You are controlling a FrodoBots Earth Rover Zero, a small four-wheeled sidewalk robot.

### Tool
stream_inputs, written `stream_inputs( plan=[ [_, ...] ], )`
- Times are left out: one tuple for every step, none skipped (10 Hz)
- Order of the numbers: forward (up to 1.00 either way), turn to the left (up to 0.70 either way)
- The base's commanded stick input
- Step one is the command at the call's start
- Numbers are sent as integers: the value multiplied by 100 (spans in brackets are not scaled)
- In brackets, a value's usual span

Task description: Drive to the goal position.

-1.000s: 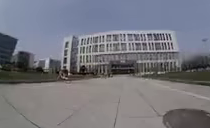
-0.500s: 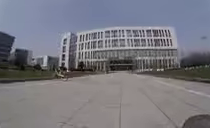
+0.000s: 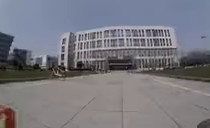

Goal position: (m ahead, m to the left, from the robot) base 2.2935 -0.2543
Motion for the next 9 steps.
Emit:
stream_inputs(
  plan=[
    [85,0],
    [85,0],
    [85,0],
    [85,0],
    [85,0],
    [85,0],
    [85,0],
    [85,0],
    [85,0]
  ],
)
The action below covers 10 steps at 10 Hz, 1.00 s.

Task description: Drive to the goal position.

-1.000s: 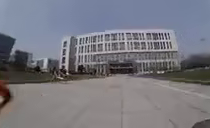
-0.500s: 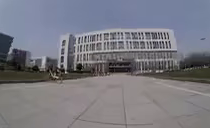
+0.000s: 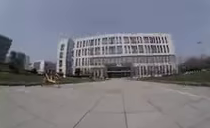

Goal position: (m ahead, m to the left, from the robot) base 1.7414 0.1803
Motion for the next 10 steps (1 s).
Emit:
stream_inputs(
  plan=[
    [85,0],
    [85,0],
    [85,0],
    [85,0],
    [85,0],
    [80,0],
    [70,0],
    [60,0],
    [51,0],
    [41,0]
  ],
)
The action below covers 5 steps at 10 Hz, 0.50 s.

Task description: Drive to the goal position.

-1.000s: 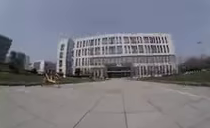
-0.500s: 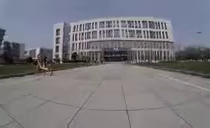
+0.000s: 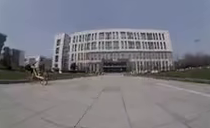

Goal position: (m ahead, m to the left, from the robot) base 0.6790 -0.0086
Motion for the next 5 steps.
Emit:
stream_inputs(
  plan=[
    [31,0],
    [22,0],
    [12,0],
    [2,0],
    [0,0]
  ],
)
